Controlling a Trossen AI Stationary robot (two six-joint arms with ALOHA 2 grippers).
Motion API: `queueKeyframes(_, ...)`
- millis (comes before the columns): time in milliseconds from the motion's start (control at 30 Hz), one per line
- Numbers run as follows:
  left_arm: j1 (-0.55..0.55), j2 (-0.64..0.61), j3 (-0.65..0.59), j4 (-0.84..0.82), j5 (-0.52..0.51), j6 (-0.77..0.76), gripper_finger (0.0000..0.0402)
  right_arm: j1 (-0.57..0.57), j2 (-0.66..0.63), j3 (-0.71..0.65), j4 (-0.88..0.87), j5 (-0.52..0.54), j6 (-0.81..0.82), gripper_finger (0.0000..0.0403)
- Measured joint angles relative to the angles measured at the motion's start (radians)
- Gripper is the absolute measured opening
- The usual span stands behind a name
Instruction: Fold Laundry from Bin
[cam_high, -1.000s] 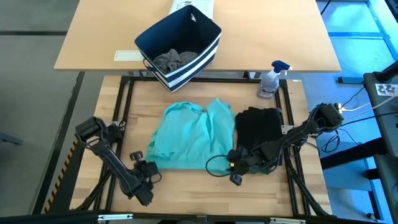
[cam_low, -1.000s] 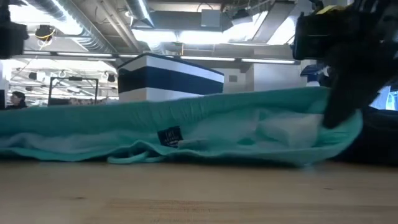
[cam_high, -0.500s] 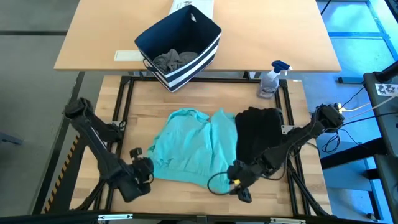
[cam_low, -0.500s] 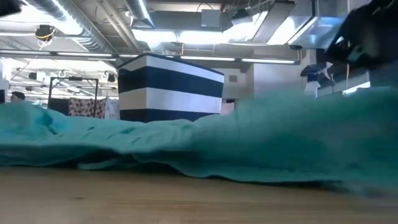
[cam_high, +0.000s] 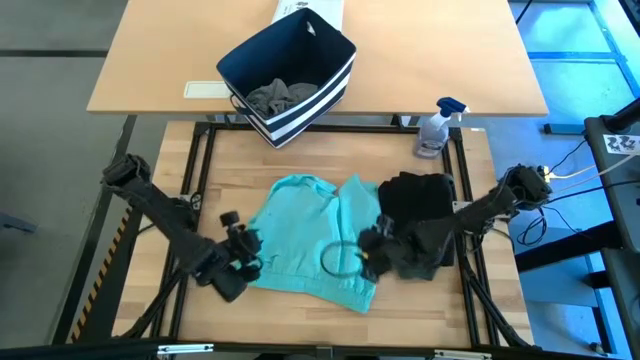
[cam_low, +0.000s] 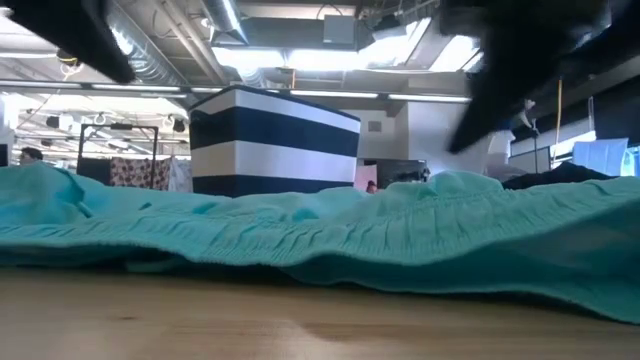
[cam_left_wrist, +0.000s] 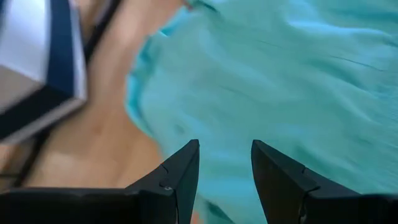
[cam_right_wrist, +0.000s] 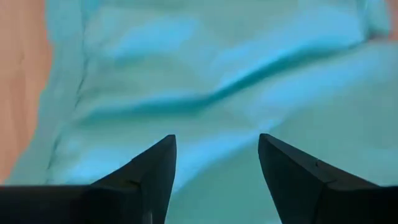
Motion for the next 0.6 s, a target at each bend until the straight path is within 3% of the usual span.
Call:
queueKeyframes(167,0.162,-0.029,-0.109,0.094,0.027,0.188,0.0139,-0.14,0.038,0.0,0.197,-0.091,-0.194,0.0224)
queueKeyframes(367,0.315,-0.13,-0.388,0.67,0.288,0.484,0.0139,-0.256,0.113,0.0,0.355,-0.138,-0.345,0.0224)
queueKeyframes(433,0.341,-0.138,-0.448,0.813,0.35,0.501,0.0139,-0.295,0.135,0.0,0.397,-0.137,-0.368,0.0224)
queueKeyframes(600,0.337,-0.096,-0.529,0.813,0.502,0.385,0.0139,-0.368,0.172,0.0,0.432,-0.155,-0.376,0.0224)
